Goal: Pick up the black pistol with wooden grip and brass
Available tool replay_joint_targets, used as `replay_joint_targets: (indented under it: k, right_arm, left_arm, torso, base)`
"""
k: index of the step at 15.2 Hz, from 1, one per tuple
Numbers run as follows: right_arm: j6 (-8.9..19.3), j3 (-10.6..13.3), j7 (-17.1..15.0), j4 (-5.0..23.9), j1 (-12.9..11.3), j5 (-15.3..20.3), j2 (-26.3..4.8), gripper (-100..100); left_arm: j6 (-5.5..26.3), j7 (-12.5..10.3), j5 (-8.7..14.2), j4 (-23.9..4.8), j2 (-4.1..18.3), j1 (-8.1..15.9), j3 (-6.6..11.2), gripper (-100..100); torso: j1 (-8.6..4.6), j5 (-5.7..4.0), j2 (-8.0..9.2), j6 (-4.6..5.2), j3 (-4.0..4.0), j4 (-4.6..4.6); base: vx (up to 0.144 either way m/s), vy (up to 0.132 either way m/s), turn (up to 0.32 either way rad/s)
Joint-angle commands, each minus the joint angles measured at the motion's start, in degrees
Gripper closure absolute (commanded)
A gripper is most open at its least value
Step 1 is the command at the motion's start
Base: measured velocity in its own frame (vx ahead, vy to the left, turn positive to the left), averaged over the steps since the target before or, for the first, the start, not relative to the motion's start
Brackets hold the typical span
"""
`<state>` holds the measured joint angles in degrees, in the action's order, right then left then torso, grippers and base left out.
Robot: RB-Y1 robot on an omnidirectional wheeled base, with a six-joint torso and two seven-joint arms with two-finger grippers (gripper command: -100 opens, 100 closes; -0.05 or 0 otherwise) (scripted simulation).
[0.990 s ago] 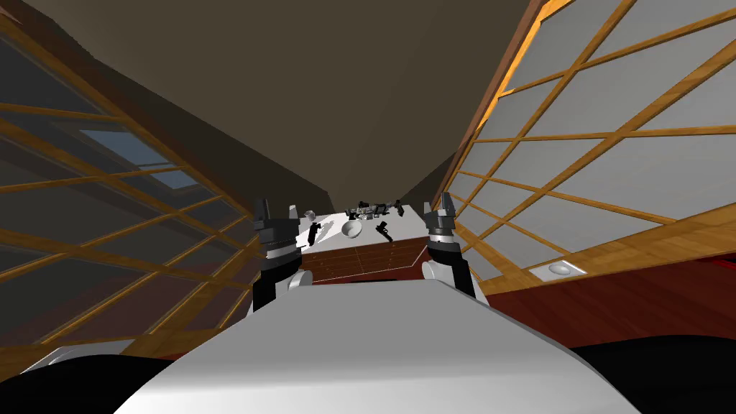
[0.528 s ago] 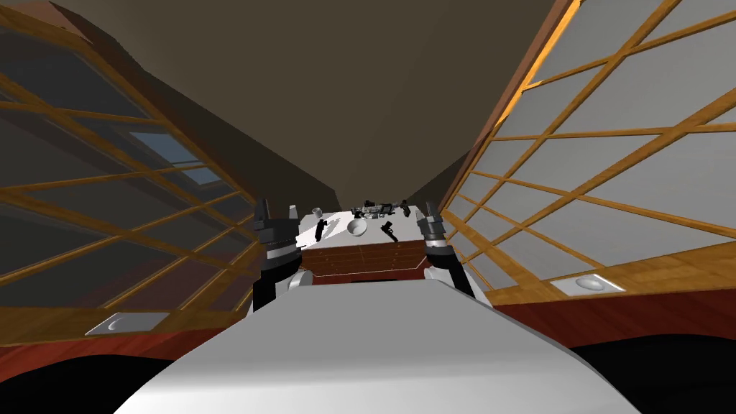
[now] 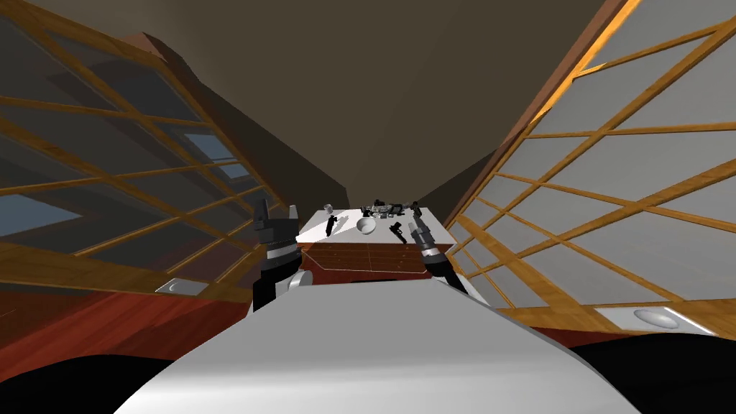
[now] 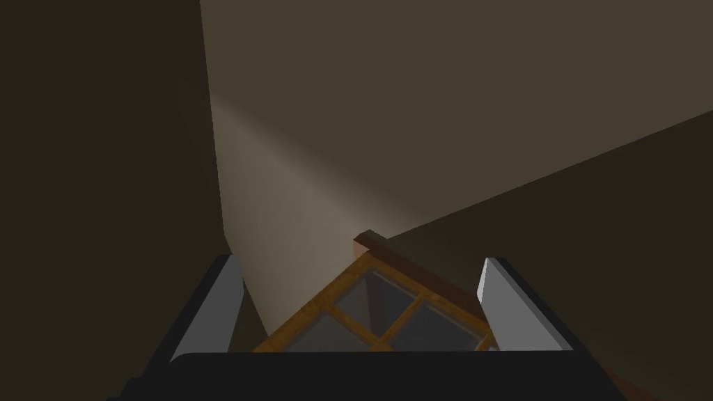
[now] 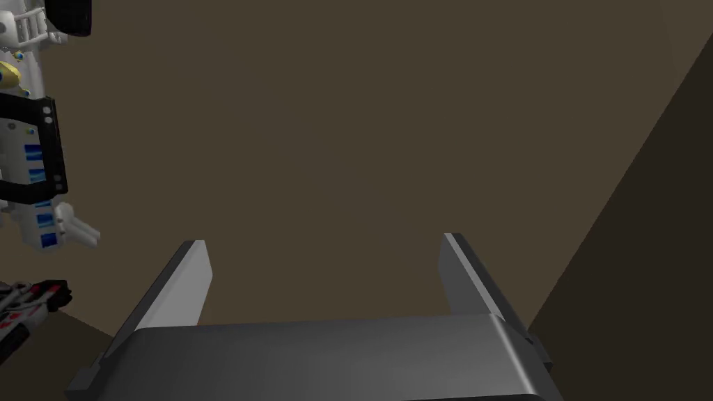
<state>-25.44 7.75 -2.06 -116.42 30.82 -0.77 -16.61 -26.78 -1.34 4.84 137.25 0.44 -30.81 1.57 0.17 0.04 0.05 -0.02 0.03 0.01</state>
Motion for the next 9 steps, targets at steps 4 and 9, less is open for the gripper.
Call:
replay_joint_targets:
  k: [4, 9]
  right_arm:
    - [-0.24, 2.36, -1.74, 5.25, 1.31, 1.78, -5.09, -100]
    - [-0.59, 5.88, -3.91, 12.67, 2.97, 4.47, -10.99, -100]
  left_arm:
    - [0.0, 0.0, 0.0, 0.0, 0.0, 0.01, 0.0, 0]
    - [0.0, 0.0, 0.0, 0.0, 0.0, 0.0, 0.0, 0]
  torso:
    - [0.03, 0.0, 0.03, -0.02, 0.02, 0.0]
    - [0.05, 0.01, 0.02, 0.0, 0.01, 0.0]
  base:
    - [-0.014, 0.053, 0.209]
    - [-0.009, 0.059, 0.221]
